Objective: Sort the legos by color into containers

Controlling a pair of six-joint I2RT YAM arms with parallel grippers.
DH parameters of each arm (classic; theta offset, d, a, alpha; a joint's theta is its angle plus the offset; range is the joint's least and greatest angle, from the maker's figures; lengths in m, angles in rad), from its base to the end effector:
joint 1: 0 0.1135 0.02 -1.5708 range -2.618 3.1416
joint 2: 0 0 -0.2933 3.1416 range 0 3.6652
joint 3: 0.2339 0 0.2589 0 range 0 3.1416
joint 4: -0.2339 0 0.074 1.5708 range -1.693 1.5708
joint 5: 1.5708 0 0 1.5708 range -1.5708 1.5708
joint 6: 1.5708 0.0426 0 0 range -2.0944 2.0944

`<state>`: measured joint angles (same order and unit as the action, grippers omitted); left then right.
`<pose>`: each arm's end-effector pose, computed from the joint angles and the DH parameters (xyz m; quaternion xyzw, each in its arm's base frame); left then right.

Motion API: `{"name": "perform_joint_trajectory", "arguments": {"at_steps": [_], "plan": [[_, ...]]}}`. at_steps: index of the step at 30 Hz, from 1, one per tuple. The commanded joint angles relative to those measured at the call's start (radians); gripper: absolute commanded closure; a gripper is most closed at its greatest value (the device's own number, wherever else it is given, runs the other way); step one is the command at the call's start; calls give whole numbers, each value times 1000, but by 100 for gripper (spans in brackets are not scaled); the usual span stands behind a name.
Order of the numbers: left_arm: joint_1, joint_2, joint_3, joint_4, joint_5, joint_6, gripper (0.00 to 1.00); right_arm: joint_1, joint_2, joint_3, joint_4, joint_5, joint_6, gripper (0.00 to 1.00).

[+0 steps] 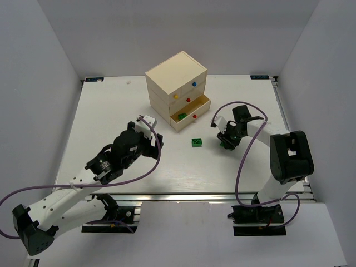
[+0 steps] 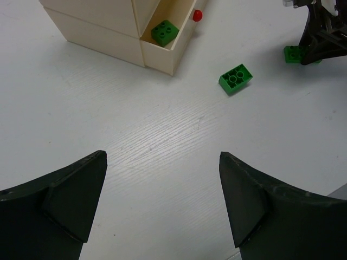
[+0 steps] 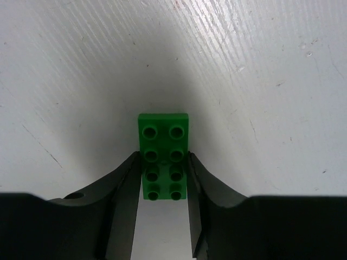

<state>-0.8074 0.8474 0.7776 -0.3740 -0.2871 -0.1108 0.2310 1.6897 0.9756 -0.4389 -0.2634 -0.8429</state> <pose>0.1366 -0.1253 0.3263 0.2137 0.8125 -0.1259 0.5275 0.3198 0.0866 0.1799 -0.5195 0.8194 0.0606 0.2347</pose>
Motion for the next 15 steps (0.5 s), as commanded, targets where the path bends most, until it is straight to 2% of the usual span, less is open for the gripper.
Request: {"name": "perform_joint_trajectory", "arguments": {"at_steps": [1, 4, 5, 8, 15], "plan": [[-6, -22, -5, -2, -15, 5, 6, 1, 18, 30, -82, -32, -27, 96], [-6, -21, -8, 3, -20, 5, 6, 25, -59, 100, -98, -115, -100, 99], [-6, -18, -9, 3, -21, 6, 6, 49, -79, 107, -77, -102, -131, 99], [-6, -16, -15, 6, -35, 6, 6, 117, -105, 158, -9, -16, -278, 100], [-6, -50, -35, 23, -55, 17, 6, 231, 11, 324, 161, 162, -487, 100]]}}
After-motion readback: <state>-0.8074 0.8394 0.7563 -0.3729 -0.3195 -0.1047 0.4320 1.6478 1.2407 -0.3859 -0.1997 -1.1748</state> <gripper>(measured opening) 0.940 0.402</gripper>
